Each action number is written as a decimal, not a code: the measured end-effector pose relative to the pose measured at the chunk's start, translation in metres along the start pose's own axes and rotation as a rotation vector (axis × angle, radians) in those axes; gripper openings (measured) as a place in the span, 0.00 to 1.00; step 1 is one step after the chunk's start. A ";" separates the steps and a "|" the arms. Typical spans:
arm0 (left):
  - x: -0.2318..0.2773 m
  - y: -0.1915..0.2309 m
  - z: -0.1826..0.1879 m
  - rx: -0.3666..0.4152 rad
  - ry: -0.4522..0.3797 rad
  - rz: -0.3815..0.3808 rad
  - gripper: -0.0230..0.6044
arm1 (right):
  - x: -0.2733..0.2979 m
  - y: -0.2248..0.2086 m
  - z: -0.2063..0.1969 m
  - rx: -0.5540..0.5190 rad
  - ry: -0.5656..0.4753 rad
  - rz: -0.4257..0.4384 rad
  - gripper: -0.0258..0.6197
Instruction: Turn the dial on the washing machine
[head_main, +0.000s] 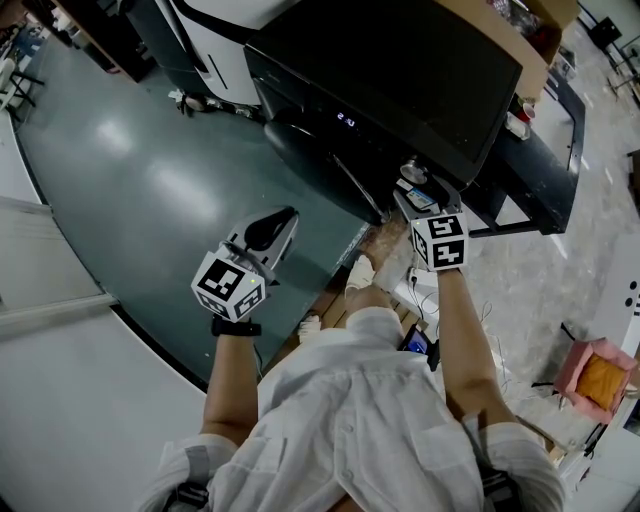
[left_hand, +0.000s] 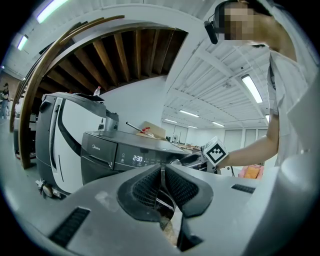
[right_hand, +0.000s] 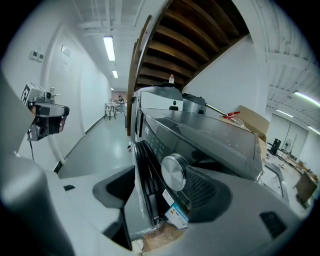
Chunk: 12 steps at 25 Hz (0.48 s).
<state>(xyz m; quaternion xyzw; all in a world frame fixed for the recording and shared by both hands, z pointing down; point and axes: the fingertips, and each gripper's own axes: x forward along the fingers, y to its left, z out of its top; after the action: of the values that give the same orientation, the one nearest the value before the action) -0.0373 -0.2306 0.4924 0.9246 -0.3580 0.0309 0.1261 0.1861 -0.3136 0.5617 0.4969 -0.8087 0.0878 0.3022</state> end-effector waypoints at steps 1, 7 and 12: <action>0.000 0.000 0.000 0.000 0.001 -0.001 0.08 | 0.000 0.000 -0.002 0.002 0.003 0.000 0.52; -0.002 -0.002 0.000 0.002 0.002 -0.007 0.08 | 0.000 0.001 -0.013 0.064 0.037 0.018 0.54; -0.003 -0.002 0.001 0.008 0.001 -0.014 0.08 | 0.001 0.001 -0.013 0.072 0.036 0.017 0.54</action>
<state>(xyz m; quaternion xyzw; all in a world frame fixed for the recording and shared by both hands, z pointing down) -0.0378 -0.2276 0.4905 0.9275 -0.3516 0.0320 0.1230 0.1903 -0.3083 0.5727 0.4989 -0.8037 0.1282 0.2979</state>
